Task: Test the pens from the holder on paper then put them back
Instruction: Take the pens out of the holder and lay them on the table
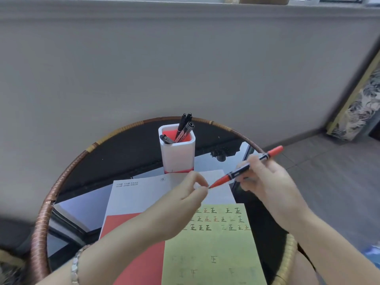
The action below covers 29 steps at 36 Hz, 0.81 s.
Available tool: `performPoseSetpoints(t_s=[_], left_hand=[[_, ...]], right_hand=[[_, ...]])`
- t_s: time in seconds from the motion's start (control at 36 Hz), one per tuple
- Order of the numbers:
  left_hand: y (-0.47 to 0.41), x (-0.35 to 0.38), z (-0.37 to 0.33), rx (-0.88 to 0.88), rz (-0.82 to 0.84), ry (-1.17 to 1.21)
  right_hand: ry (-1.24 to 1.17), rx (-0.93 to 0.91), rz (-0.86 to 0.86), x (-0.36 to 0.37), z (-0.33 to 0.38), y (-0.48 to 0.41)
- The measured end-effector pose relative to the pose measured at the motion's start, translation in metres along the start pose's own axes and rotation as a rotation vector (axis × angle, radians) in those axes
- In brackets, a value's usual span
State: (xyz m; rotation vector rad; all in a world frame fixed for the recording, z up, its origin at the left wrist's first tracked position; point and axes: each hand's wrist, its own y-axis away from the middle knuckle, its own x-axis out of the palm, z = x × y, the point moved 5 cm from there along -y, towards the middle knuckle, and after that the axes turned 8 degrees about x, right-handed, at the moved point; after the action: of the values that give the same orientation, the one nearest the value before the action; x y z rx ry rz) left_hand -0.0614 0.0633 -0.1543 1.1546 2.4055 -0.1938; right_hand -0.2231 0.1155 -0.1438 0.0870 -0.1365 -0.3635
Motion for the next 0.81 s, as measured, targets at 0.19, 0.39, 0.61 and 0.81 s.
performPoseSetpoints(t_s=[0.19, 0.39, 0.61, 0.81], left_hand=[[0.006, -0.009, 0.021, 0.060, -0.179, -0.368], [-0.003, 0.000, 0.025, 0.117, -0.304, -0.259], [-0.050, 0.029, 0.019, 0.043, -0.380, -0.091], [-0.098, 0.070, 0.013, 0.038, -0.326, -0.267]], right_hand=[[0.658, 0.228, -0.113, -0.051, -0.006, -0.050], [1.280, 0.007, -0.183, -0.048, -0.029, -0.072], [1.556, -0.074, -0.096, -0.056, -0.044, -0.077], [1.288, -0.143, -0.161, -0.078, -0.040, -0.061]])
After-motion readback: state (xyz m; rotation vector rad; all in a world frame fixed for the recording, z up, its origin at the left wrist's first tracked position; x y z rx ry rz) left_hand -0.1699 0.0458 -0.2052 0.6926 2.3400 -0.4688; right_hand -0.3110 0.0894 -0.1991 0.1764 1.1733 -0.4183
